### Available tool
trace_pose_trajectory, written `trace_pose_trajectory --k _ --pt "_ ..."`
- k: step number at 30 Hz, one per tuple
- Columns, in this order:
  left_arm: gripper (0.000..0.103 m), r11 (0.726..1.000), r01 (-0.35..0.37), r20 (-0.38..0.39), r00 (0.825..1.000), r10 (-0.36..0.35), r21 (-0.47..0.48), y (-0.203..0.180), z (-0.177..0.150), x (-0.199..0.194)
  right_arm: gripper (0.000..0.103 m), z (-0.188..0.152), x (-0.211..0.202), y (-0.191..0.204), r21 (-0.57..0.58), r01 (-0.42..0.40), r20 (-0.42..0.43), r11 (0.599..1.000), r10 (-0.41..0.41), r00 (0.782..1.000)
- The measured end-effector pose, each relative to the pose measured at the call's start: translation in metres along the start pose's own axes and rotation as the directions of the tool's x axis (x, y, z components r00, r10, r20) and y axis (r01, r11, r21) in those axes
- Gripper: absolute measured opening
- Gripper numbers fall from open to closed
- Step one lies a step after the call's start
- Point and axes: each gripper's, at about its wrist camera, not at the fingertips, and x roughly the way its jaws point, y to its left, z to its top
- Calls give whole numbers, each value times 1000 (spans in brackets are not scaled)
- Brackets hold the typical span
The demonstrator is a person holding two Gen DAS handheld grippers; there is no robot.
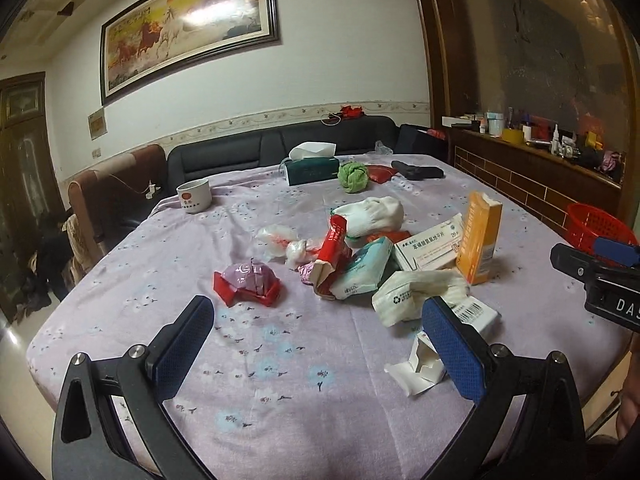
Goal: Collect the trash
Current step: 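Move the right gripper toward the white-and-blue medicine box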
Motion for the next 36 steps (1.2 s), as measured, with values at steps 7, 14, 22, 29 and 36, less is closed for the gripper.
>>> trace_pose_trajectory --k 7,14,22,29,36 --pt "103 1000 2 -14 1000 -2 -9 2 -4 5 84 0 7 -6 11 35 23 999 -35 999" --pt "103 999 24 -20 1000 -23 27 -7 -8 2 84 -6 11 -5 3 38 1 999 -38 999" --pt "103 999 41 -42 998 -40 23 -8 -10 5 84 -8 15 -6 2 48 -18 999 -48 999" --pt "103 998 48 -47 998 -47 29 -9 -11 6 84 -8 16 -8 5 49 -23 999 -49 999" --pt "103 998 58 -52 997 -57 28 -10 -11 7 84 -10 18 -8 5 49 -29 999 -49 998"
